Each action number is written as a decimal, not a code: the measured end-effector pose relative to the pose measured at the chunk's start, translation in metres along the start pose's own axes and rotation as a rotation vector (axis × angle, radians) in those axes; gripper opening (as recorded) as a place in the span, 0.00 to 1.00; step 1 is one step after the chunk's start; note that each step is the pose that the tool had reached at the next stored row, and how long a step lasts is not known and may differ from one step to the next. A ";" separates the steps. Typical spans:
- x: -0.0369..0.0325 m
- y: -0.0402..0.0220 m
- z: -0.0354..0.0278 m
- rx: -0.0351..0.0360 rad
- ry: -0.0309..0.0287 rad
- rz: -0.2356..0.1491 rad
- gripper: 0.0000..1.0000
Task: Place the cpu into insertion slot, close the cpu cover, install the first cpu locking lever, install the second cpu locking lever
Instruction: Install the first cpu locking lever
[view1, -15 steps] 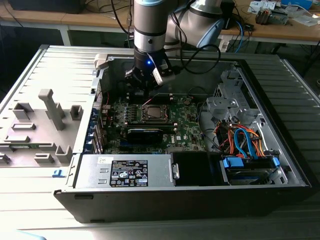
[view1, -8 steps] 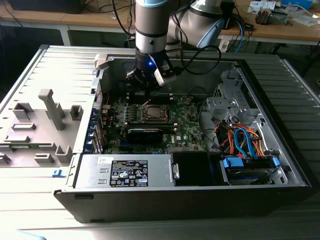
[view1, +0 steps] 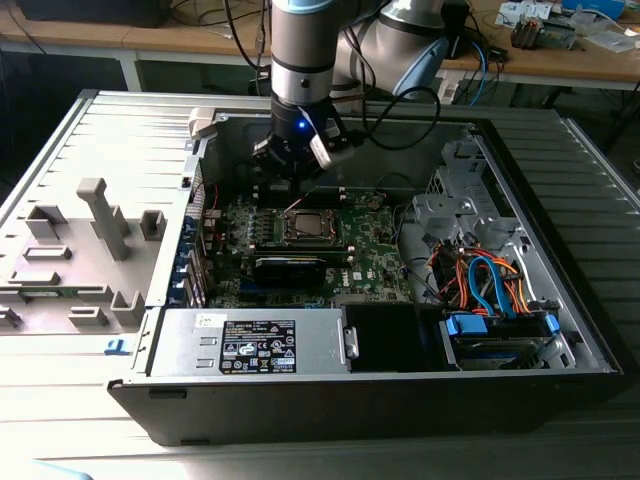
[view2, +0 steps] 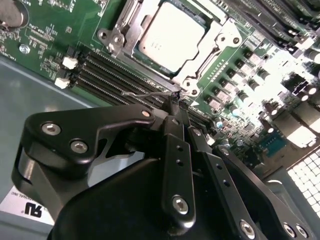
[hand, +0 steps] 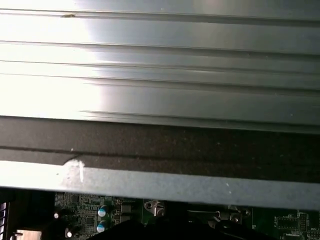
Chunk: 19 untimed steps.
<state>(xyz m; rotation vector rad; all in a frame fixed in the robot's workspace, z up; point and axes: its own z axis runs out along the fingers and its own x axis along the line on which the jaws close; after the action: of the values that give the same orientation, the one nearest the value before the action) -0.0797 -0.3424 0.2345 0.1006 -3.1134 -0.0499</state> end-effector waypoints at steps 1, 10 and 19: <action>0.0000 0.0000 0.0006 0.0003 0.0001 -0.002 0.11; -0.0015 0.0025 0.0063 0.0066 0.0018 -0.042 0.11; -0.0117 0.0040 0.0130 0.0115 0.0023 -0.042 0.11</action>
<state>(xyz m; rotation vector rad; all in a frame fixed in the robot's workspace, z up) -0.0687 -0.3372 0.2214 0.1657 -3.1096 -0.0327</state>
